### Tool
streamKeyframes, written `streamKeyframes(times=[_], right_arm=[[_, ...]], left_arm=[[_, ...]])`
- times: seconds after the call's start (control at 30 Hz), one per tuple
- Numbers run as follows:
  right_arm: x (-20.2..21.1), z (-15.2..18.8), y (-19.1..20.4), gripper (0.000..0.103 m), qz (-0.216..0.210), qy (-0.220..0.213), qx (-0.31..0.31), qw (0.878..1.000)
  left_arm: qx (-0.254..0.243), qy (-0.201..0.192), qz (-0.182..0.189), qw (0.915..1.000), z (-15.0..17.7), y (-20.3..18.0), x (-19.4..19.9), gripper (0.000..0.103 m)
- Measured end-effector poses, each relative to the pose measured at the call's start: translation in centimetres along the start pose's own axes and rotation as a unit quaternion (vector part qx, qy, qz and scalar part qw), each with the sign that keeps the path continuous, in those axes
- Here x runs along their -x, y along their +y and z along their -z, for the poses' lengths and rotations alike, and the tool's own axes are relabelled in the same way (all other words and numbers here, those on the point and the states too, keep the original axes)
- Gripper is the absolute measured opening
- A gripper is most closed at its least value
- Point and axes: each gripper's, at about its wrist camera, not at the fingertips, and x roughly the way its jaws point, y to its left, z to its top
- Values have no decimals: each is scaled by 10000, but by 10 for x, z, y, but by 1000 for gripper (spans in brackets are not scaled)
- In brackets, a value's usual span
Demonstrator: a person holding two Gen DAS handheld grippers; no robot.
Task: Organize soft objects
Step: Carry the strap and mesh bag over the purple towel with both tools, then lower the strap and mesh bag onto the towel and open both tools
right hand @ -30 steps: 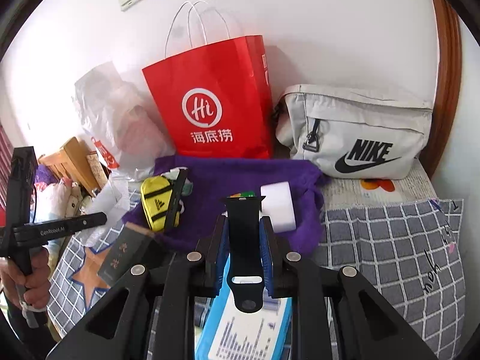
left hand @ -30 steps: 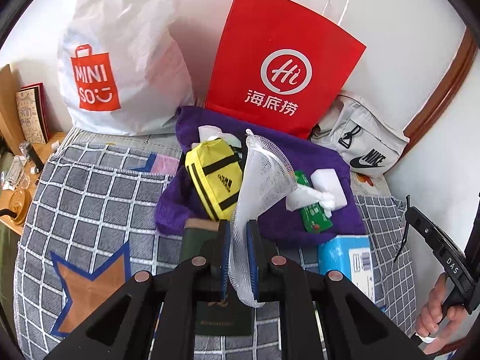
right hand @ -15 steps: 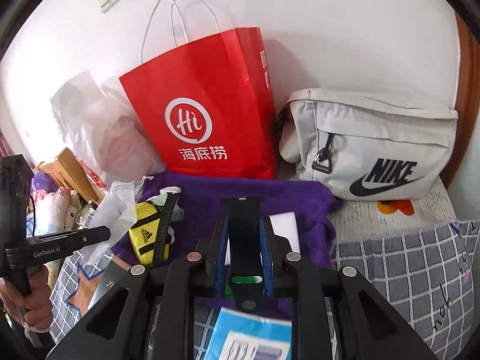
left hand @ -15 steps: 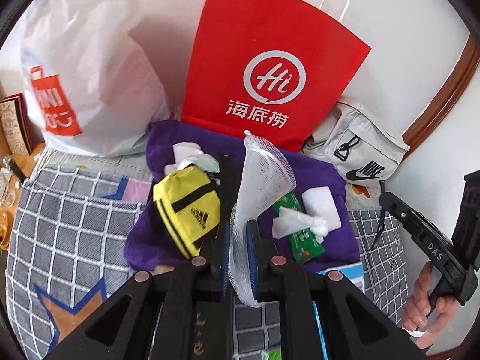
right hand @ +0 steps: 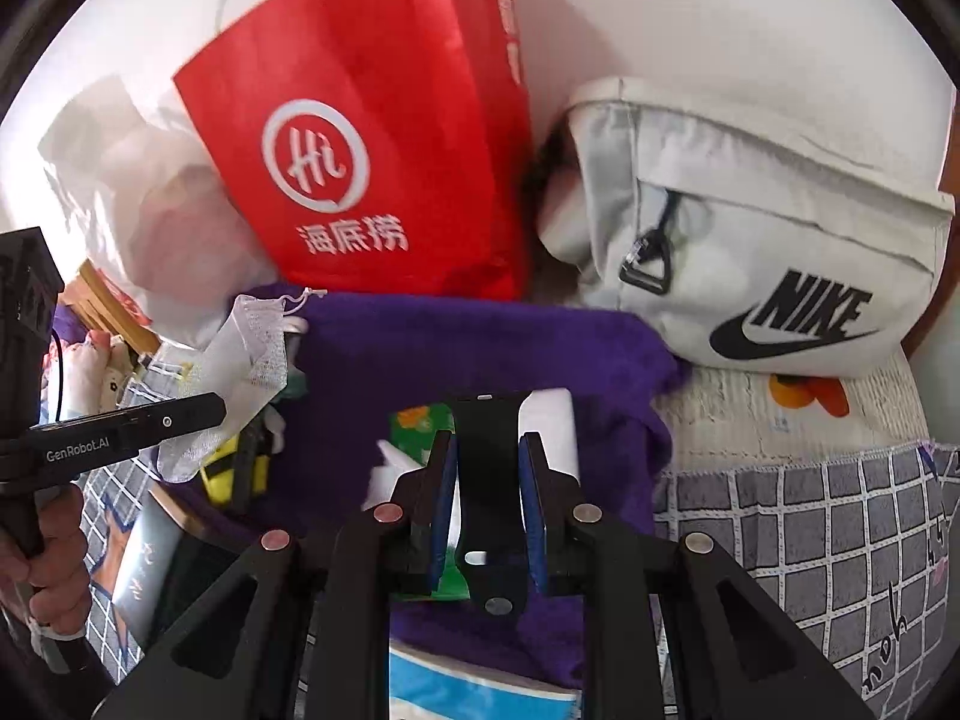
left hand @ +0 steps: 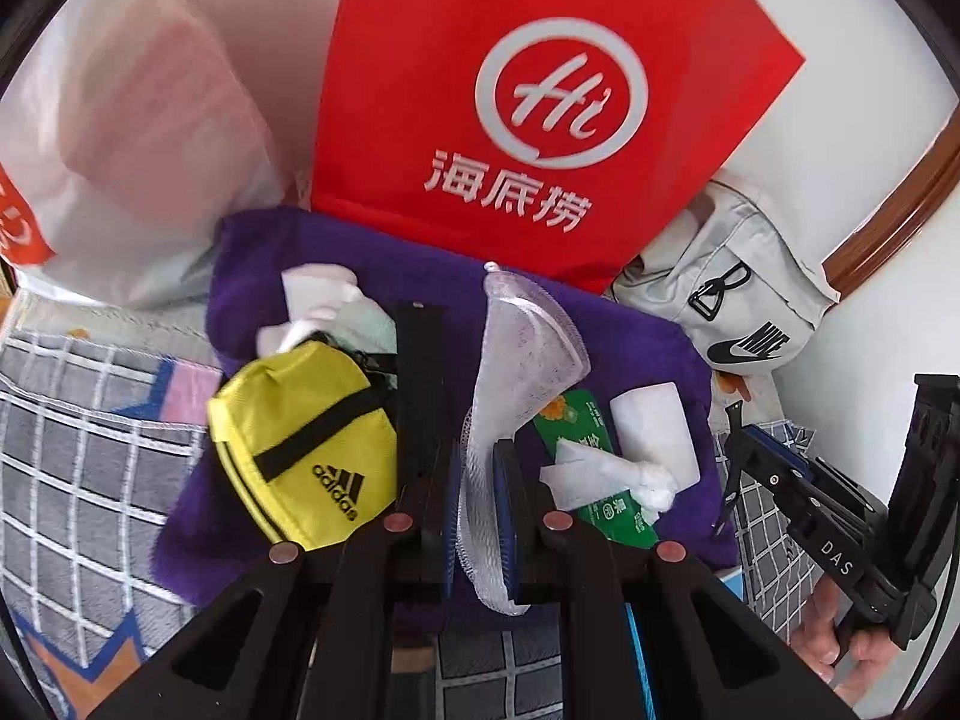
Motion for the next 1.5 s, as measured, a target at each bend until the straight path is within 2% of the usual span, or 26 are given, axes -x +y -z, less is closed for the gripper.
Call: streamKeyframes(times=[0.2,0.33,0.47,0.63,0.7,0.83,0.97,1.0,1.07,1.1,1.17,1.3,1.5], right_arm=[[-17,3,-12,21,26,280,-82,9996],[-28,6,-14,21,36,419,-91,9991],[-34,7,-15,21,25,509,-93,9987],[-36,7,-14,21,8,518,-76,9986],[-37,6,-14,21,15,522,-83,9986],[-40,6,-16,21,17,577,-117,9983],[-36,5,-15,22,-7,527,-106,9986],[-35,5,-15,26,-41,517,-101,9986],[-32,5,-13,40,-86,497,-81,9987],[-30,5,-12,43,-74,447,-60,9990],[-27,4,-9,52,-58,381,-44,9992],[-19,3,-5,54,-95,260,-17,9996],[-12,1,-1,56,-65,180,17,9998]], left_arm=[[-74,210,158,9996,4,-9,-24,11],[-136,395,136,9990,5,-12,-39,11],[-10,558,345,9978,6,-8,-48,11],[2,658,333,9973,7,-9,-57,13],[-30,699,339,9970,7,-10,-59,24],[-158,630,264,9975,7,-13,-57,27],[-201,554,279,9979,5,-15,-52,42],[-212,521,277,9980,5,-15,-50,49],[-287,426,301,9982,4,-18,-44,56],[-324,379,302,9983,3,-19,-41,59],[-353,298,268,9986,3,-20,-34,62],[-380,196,230,9988,0,-21,-26,69],[-496,39,257,9984,-1,-26,-11,72]])
